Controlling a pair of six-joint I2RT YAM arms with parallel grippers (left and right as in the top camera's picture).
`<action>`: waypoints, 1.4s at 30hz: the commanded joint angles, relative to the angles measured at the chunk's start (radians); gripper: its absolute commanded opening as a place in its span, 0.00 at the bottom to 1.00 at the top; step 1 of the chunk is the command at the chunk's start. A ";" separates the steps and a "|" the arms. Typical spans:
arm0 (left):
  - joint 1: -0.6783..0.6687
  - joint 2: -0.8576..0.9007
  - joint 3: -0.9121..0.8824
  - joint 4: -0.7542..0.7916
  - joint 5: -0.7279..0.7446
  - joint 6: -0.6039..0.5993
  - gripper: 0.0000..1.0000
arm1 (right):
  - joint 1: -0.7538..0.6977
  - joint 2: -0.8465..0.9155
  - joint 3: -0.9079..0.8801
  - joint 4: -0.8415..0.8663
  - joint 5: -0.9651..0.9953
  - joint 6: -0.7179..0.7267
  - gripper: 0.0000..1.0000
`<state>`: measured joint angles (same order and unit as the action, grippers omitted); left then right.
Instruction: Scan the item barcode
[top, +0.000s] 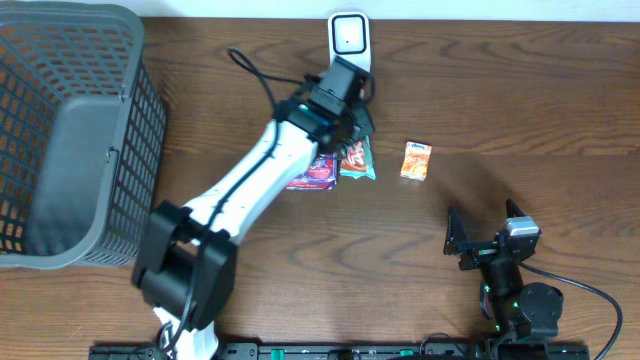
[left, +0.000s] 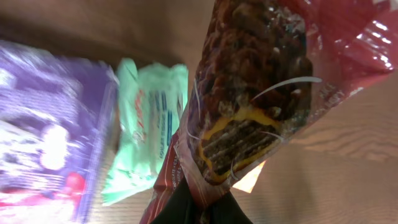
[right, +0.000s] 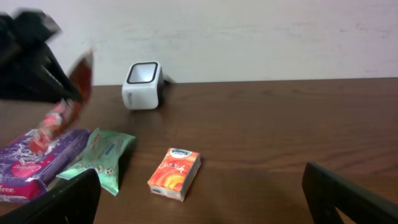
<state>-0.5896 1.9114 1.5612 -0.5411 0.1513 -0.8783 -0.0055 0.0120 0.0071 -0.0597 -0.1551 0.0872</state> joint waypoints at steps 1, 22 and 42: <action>-0.047 0.033 -0.005 0.032 -0.006 -0.086 0.10 | -0.007 -0.005 -0.002 -0.004 0.007 0.009 0.99; 0.057 -0.218 -0.005 -0.030 0.128 0.351 0.76 | -0.007 -0.005 -0.002 -0.004 0.007 0.009 0.99; 0.388 -0.683 -0.006 -0.700 -0.089 0.500 0.98 | -0.007 -0.005 -0.002 -0.004 0.007 0.009 0.99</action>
<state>-0.2066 1.2213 1.5585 -1.2102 0.0948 -0.3946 -0.0055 0.0120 0.0071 -0.0597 -0.1551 0.0872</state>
